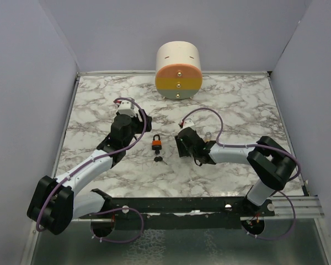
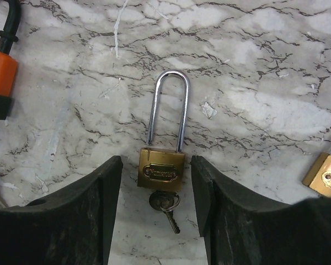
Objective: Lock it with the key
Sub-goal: Pick up the lock from the center of the board.
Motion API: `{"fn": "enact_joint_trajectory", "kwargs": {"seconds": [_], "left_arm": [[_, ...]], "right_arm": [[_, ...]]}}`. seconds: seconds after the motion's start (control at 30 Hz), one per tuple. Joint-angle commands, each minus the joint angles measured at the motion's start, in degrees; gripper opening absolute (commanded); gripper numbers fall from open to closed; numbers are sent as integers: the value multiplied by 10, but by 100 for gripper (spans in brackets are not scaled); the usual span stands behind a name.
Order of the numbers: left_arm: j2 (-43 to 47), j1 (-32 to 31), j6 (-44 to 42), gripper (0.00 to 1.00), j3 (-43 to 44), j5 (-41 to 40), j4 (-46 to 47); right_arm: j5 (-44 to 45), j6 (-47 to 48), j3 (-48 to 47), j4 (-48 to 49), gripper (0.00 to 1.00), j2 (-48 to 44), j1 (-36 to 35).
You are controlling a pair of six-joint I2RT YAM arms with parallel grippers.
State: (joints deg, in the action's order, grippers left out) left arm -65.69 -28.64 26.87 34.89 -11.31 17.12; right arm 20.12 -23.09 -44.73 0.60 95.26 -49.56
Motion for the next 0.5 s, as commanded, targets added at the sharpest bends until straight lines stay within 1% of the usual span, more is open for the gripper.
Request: {"fn": "enact_joint_trajectory", "kwargs": {"seconds": [0.0,0.07,0.37,0.47], "left_arm": [[6,4,4,70,-3,11,17],[6,5,5,70,-4,10,18],[5,7,13,70,-4,13,21],[6,7,16,70,-5,13,22]], "right_arm": [[24,-24,12,-64,50,17,-8],[26,-26,10,-71,48,17,-10],[39,-39,8,-92,45,19,-12],[39,-42,4,-105,41,22,-12]]}}
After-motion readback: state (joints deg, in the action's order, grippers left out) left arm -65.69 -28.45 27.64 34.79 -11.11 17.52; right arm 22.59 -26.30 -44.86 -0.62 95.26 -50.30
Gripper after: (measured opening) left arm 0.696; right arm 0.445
